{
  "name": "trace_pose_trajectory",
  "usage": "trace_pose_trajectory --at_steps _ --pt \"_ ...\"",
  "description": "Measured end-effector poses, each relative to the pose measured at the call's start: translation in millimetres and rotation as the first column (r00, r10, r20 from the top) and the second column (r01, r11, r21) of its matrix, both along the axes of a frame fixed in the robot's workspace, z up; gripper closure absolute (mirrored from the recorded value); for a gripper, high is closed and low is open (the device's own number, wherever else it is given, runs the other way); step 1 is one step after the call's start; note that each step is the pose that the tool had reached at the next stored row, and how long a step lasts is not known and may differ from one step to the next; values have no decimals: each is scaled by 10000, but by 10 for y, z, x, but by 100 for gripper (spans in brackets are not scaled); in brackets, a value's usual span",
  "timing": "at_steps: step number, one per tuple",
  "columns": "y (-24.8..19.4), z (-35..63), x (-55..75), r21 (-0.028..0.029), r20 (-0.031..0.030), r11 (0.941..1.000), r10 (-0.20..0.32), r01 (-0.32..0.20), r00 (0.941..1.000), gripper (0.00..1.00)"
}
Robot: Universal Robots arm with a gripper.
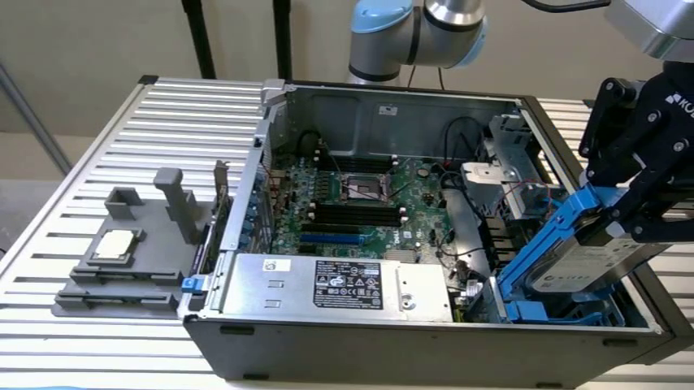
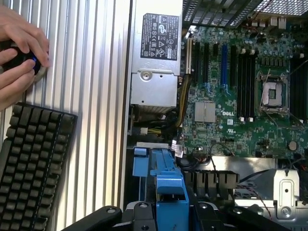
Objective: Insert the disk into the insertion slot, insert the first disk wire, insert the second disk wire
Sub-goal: 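Insert the disk into the insertion slot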
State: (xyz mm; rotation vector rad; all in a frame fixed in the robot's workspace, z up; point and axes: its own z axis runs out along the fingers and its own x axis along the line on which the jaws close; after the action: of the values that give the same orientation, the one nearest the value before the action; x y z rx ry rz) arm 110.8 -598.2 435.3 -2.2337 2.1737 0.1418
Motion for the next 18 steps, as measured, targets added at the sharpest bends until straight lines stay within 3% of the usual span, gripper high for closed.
trace_pose_trajectory --at_steps 2,11,18 --pt "0 -8 0 37 15 10000 15 -15 10000 67" --pt "0 -50 0 308 45 9994 134 -136 9999 67" --pt "1 -59 0 402 51 9989 258 -260 9997 67"
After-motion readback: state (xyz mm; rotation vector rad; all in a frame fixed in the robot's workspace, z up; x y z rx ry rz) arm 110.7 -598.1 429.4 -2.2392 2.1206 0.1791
